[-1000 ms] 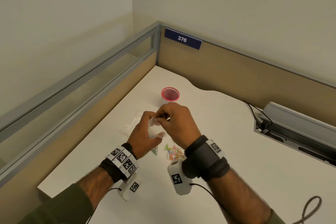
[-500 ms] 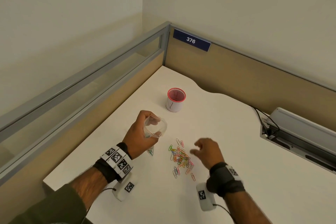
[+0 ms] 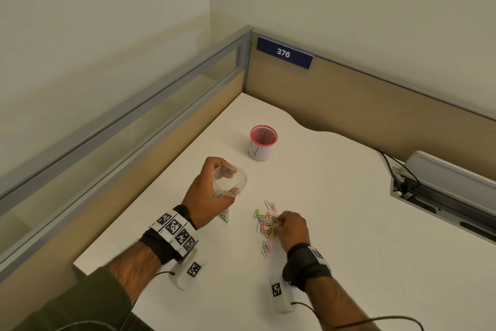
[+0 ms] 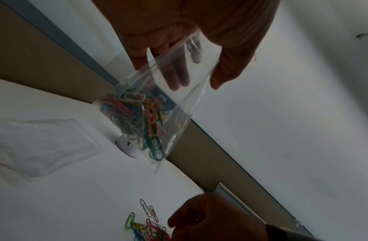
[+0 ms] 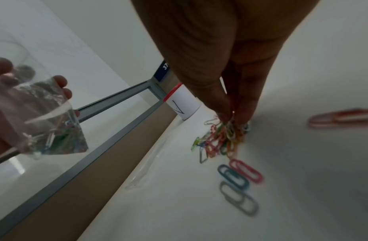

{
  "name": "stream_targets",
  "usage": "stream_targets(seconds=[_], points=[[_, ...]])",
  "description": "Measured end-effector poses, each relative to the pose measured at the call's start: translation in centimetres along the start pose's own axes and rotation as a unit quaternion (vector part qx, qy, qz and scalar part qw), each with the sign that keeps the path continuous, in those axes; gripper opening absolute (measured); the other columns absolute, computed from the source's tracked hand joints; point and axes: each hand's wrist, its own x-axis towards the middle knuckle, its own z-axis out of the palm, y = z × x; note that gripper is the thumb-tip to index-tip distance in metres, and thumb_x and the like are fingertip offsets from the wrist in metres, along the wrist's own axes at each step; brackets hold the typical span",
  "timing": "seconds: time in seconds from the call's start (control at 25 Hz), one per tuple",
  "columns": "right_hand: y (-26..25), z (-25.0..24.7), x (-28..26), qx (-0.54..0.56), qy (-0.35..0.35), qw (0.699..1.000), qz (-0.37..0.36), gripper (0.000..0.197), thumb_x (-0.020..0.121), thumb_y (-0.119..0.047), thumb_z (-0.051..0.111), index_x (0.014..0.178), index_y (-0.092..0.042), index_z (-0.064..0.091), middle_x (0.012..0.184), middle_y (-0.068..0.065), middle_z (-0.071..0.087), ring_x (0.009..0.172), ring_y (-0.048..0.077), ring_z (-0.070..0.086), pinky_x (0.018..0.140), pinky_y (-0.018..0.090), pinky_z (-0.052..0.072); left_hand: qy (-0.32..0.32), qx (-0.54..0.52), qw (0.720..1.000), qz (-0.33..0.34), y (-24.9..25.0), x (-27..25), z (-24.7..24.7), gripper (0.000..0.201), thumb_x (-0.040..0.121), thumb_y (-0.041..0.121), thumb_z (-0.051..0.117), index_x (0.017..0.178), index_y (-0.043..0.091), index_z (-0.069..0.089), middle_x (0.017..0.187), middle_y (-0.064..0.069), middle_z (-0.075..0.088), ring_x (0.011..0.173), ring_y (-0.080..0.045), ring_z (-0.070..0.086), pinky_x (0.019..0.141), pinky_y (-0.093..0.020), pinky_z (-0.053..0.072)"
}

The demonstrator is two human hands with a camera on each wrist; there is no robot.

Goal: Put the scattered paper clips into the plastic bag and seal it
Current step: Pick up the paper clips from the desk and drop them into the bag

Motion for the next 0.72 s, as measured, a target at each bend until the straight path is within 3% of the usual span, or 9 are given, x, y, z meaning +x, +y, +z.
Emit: stream_targets(seconds=[0.12, 0.32, 0.4, 0.52, 0.72], points=[[-1.0, -1.0, 0.8, -0.012, 0.005, 0.999, -0.036, 0.026, 0.089, -0.019, 0.059, 0.115, -0.014, 0.063, 0.119, 0.008, 0.062, 0.107, 0.024, 0.06, 0.093, 0.033, 0.05, 0.007, 0.007, 1.0, -0.003, -0.2, -0.1, -0.6, 0.054, 0.073, 0.008, 0.077, 0.115, 0.025, 0.047, 0.113, 0.003, 0.062, 0.114, -0.012, 0.061, 0.093, -0.023, 0.051], [-1.1, -1.1, 0.1, -0.131, -0.123, 0.977, -0.119, 0.073, 0.067, -0.042, 0.08, 0.131, -0.024, 0.048, 0.124, 0.005, 0.044, 0.118, 0.026, 0.041, 0.095, 0.041, 0.048, 0.014, 0.007, 1.0, -0.004, -0.2, -0.2, -0.5, 0.053, 0.075, 0.001, 0.078, 0.115, 0.019, 0.048, 0.112, 0.004, 0.062, 0.111, -0.01, 0.061, 0.093, -0.019, 0.049], [-1.0, -0.5, 0.0, -0.163, -0.113, 0.97, -0.138, 0.061, 0.072, -0.035, 0.077, 0.126, -0.022, 0.053, 0.122, 0.006, 0.044, 0.117, 0.027, 0.041, 0.092, 0.041, 0.049, 0.009, 0.007, 1.0, -0.002, -0.2, -0.3, -0.3, 0.053, 0.074, 0.004, 0.077, 0.115, 0.021, 0.048, 0.112, 0.005, 0.062, 0.11, -0.009, 0.061, 0.093, -0.017, 0.049], [-0.8, -0.1, 0.0, -0.166, -0.06, 0.972, -0.154, 0.025, 0.09, -0.023, 0.058, 0.113, -0.014, 0.061, 0.117, 0.009, 0.051, 0.111, 0.028, 0.048, 0.087, 0.038, 0.051, 0.002, 0.007, 1.0, -0.008, -0.3, -0.5, 0.0, 0.052, 0.071, 0.013, 0.075, 0.114, 0.022, 0.048, 0.112, 0.004, 0.062, 0.109, -0.008, 0.061, 0.091, -0.013, 0.048], [-0.4, -0.3, 0.3, -0.171, -0.042, 0.972, -0.154, 0.021, 0.093, -0.01, 0.045, 0.103, -0.01, 0.064, 0.108, 0.012, 0.059, 0.1, 0.029, 0.057, 0.084, 0.035, 0.051, 0.004, 0.011, 1.0, -0.005, 0.0, -0.4, 0.2, 0.051, 0.071, 0.017, 0.074, 0.113, 0.025, 0.047, 0.111, 0.005, 0.062, 0.108, -0.006, 0.06, 0.09, -0.012, 0.047]])
